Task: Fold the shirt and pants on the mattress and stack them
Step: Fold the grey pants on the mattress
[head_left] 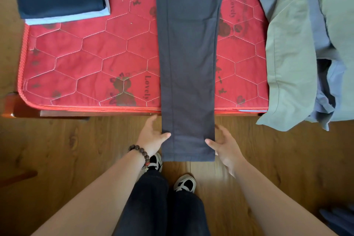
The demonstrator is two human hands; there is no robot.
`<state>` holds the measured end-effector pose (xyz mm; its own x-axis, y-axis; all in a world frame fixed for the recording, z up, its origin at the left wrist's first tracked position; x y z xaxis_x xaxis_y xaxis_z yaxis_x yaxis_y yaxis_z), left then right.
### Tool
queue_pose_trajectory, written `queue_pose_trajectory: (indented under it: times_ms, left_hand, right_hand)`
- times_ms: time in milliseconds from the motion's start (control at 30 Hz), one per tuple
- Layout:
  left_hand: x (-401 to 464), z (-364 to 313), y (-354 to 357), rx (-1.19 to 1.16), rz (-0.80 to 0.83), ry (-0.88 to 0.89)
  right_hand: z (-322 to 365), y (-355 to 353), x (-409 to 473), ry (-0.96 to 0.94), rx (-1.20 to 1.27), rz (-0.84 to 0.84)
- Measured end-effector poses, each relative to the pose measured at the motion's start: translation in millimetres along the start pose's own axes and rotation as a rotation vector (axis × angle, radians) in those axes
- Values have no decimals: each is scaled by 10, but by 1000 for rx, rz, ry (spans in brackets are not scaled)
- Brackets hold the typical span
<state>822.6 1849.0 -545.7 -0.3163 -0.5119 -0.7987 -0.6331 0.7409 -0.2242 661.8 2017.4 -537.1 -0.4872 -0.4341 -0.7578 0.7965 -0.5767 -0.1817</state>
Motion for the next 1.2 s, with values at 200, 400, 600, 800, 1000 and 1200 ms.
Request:
queue_pose_trajectory:
  times_ms: [200, 400, 600, 800, 1000, 1200]
  left_hand:
    - [-434, -471, -276, 94, 65, 191]
    - [-635, -1344, -581, 234, 70, 499]
    - [-205, -2379, -754, 47, -54, 605]
    - [619, -3510, -1044, -99, 46, 686]
    - [1358, -4673, -1331, -140, 51, 657]
    - [2214, -6019, -1486, -172, -80, 702]
  right_hand:
    - [501, -196, -389, -250, -41, -3]
    - [1311, -621, -499, -363, 44, 268]
    - [2608, -789, 19, -670, -140, 90]
    - [3928, -801, 847, -794, -74, -40]
    - [5099, -775, 1599, -875, -97, -50]
    - [6356, -855, 2708, -862, -81, -213]
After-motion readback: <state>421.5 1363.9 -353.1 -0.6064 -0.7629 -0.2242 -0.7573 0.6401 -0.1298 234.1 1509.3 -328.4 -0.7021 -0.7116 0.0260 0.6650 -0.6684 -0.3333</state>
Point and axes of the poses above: each hand's wrist, its own x-axis towards the middle knuckle, its own y-axis out of the palm, z = x × y, the point moved 1 cm from there along x, towards the middle knuckle, and after that the axes turned 5 degrees about -y, right-handed, at the moved point
